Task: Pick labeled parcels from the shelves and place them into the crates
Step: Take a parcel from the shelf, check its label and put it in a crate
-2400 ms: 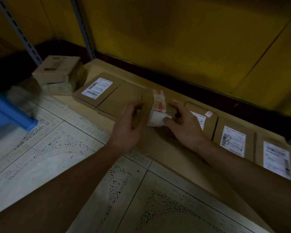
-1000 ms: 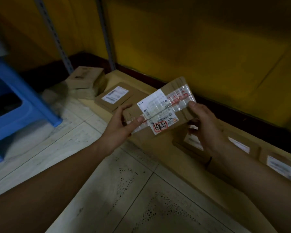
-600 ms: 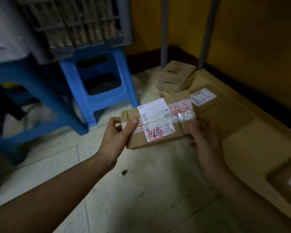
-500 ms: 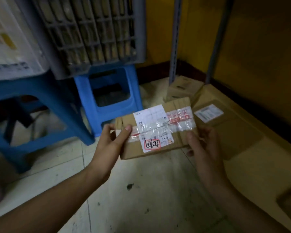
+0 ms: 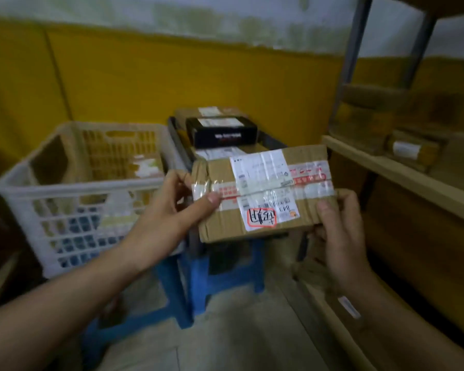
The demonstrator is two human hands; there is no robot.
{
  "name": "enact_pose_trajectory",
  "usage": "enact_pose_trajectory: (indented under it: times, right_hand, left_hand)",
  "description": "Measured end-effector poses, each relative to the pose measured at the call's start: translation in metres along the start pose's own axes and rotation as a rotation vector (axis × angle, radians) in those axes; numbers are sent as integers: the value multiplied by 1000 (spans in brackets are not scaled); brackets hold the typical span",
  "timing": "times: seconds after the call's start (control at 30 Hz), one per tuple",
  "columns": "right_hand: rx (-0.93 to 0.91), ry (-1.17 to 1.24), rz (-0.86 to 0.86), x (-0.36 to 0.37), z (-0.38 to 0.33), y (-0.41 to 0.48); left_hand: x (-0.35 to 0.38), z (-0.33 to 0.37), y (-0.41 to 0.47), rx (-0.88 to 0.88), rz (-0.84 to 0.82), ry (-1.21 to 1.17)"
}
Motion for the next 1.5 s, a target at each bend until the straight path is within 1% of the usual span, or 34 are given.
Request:
enact_pose_trajectory:
  times: [0.03,0.13,0.23,0.33,0.53,0.6,0.63,0.7,0.77,0.83,0.87,0.93,0.97,1.0,1.03,1.1,1.17,1.27,1.4,1.5]
  right_hand:
    - [-24,4,-19,18,-19,14]
    - [-22,-3,-85,57,-51,52]
    - [-14,-30,-201,100,-63,92]
    - [-52,-63,-254,143,-66,132]
    - [14,-33,-232,252,-49,228]
    - [11,-44,-256,296,-45,260]
    - [5,-68,-278,316,-45,273]
    - [-21,-176,-351,350,-41,293]
    - [-81,-336,-487,375,-31,302]
    - [-205,-549,-613,392,-10,305]
    - [-237,-663,-674,397,4,305]
    - [-296,-920,-764,403,30,301]
    - [-361,-1037,-784,404,36,298]
    - [-424,-1128,-794,403,38,294]
    - [-474,-1171,-792,402,38,292]
    - [-498,-1164,-777,400,37,291]
    - [-497,-1151,-781,398,36,289]
    - [-548,-1169,-800,397,33,284]
    - [-633,-1210,-750,391,28,277]
    - [-650,-1223,-759,387,25,273]
  left_hand:
    - [-20,15,9,9,4,17]
    - [-64,42,36,-7,36,27]
    - [-106,55,69,-27,99,21]
    - [-138,47,104,-137,97,-3]
    - [-193,13,162,-463,44,221]
    - [-207,0,183,-491,39,231]
    - [-215,-8,194,-500,76,223]
    - [-230,-30,213,-554,147,215]
    - [-241,-59,225,-686,181,243]
    - [-243,-93,236,-802,152,308]
    - [-242,-109,243,-834,125,357]
    - [-237,-134,258,-850,105,452]
    - [-232,-142,263,-849,108,483]
    - [-227,-149,270,-846,111,502]
    - [-222,-154,275,-837,114,515]
    - [-219,-163,286,-801,135,565]
    - [-221,-168,296,-750,166,693]
    - [-221,-173,303,-723,127,895]
    - [-222,-175,311,-686,138,968]
    - [-223,-176,312,-683,124,991]
Point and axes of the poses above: each hand's wrist, its own y-axis towards the middle knuckle, its own x-axis out of the palm, z = x × y, the point moved 6 cm from there along y, towards the middle knuckle, and after that the axes turned 1 degree about z, right-handed, at the moved point
